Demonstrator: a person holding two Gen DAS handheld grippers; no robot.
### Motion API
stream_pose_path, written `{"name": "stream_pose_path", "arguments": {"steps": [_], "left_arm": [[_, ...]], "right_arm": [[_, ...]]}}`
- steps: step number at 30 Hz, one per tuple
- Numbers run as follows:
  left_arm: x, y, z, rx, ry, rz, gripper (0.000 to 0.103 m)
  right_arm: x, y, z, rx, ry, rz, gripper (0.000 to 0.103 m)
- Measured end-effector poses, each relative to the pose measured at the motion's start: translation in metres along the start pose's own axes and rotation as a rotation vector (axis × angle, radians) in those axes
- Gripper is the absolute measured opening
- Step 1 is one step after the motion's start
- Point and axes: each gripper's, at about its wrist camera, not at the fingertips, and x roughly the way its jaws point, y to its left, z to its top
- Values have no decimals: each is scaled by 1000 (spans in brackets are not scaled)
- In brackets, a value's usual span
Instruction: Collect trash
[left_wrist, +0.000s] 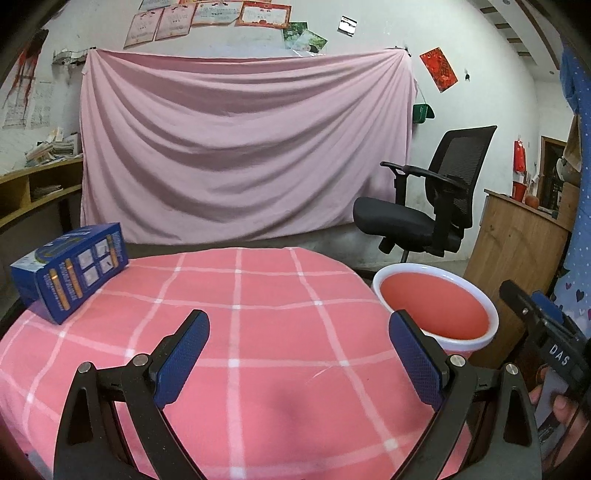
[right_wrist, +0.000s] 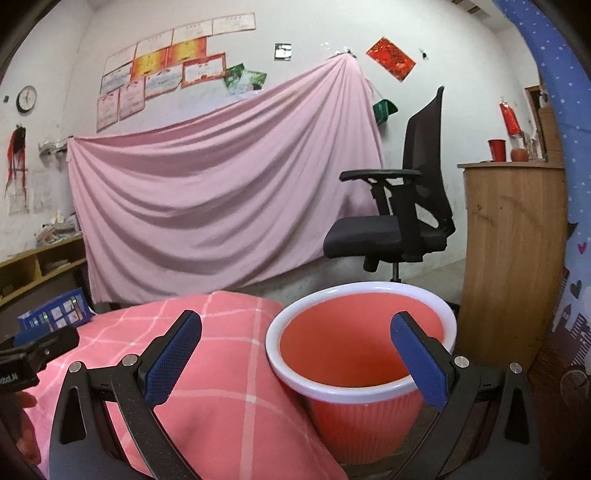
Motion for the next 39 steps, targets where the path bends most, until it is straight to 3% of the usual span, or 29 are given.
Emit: {"name": "stream_pose_path", "arguments": {"steps": [8, 23, 39], "left_arm": [[-25, 25, -16, -24, -17, 1, 95], [-69, 46, -40, 6, -50, 50, 95], [-89, 59, -58, -2, -70, 88, 95]], "right_arm": [[-28, 22, -12, -21, -14, -7, 103], [-61, 77, -27, -86, -5, 59, 103], [-71, 85, -34, -94, 10, 59, 103]]}}
